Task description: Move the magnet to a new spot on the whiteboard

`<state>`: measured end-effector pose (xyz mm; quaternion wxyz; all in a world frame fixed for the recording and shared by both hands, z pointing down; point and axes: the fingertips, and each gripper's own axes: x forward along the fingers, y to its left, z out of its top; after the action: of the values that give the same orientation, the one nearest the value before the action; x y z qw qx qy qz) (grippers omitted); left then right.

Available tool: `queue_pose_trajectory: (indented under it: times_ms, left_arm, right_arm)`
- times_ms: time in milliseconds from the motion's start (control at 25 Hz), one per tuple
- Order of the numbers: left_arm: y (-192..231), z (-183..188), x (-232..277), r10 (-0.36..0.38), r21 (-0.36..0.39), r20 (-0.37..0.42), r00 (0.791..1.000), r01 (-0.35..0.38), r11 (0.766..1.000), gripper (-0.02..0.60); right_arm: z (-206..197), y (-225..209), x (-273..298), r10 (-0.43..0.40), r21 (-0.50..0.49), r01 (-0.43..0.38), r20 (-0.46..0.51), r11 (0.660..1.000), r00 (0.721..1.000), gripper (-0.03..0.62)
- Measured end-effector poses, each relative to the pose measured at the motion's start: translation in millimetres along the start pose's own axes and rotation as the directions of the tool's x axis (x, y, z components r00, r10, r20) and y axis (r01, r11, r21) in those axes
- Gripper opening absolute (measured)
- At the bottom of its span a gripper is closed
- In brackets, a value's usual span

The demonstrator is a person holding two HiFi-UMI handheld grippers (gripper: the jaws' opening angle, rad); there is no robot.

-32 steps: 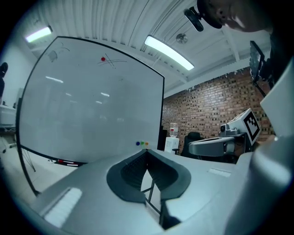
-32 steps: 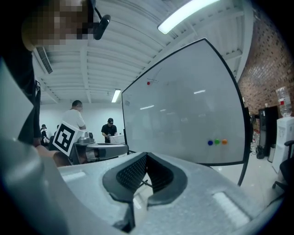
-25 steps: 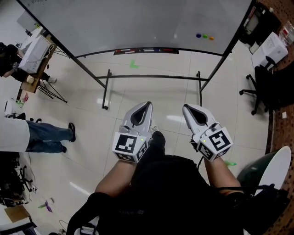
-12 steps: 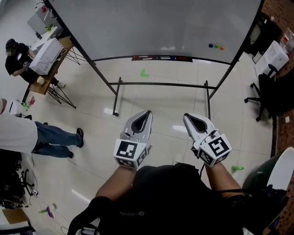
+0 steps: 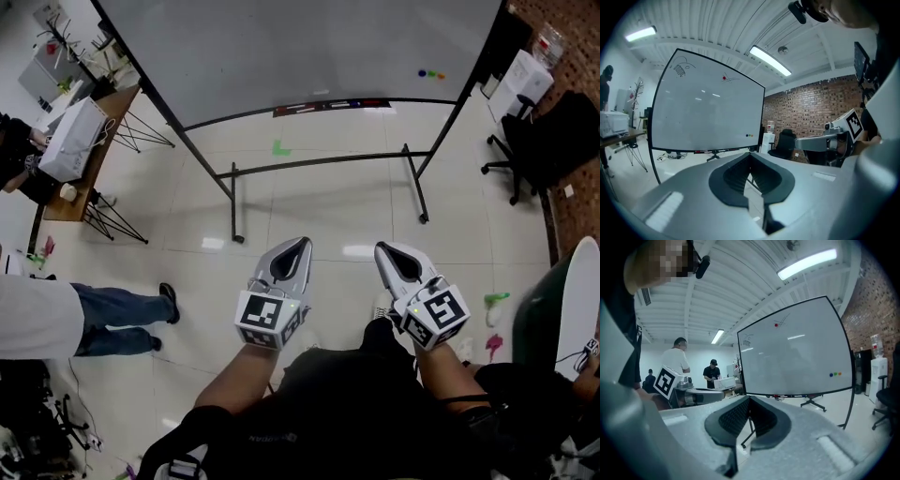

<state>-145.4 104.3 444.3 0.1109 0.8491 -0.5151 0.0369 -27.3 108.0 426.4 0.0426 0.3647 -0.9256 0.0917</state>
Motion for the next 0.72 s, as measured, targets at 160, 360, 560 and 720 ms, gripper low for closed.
queue_pose_trajectory:
  times_ms: [160,360,560,720]
  left_arm:
    - [-17,-7,-13,-0.071,-0.007,0.001,0.998,0.071,0.997,0.017]
    - [-39,10,-22,-0.092,-0.006,0.032,0.995,0.092,0.996,0.017]
    - [-58,16,-27,-0.044,0.002,0.057,0.997,0.044,0.999,0.017]
    - [-91,20,-21,-0.013,0.001,0.07,0.997,0.013,1.0,0.017]
  right_arm:
    - [-8,24,-21,-0.039,-0.026,0.038,-0.028,0.999,0.999,0.002]
    - [18,29,-41,-0.063,-0.059,0.062,0.0,0.996,0.998,0.002]
    - [27,26,-60,-0.024,-0.099,0.025,0.015,0.995,1.0,0.002]
    - [28,3,-87,-0.002,-0.112,0.004,0.019,0.994,1.0,0.002]
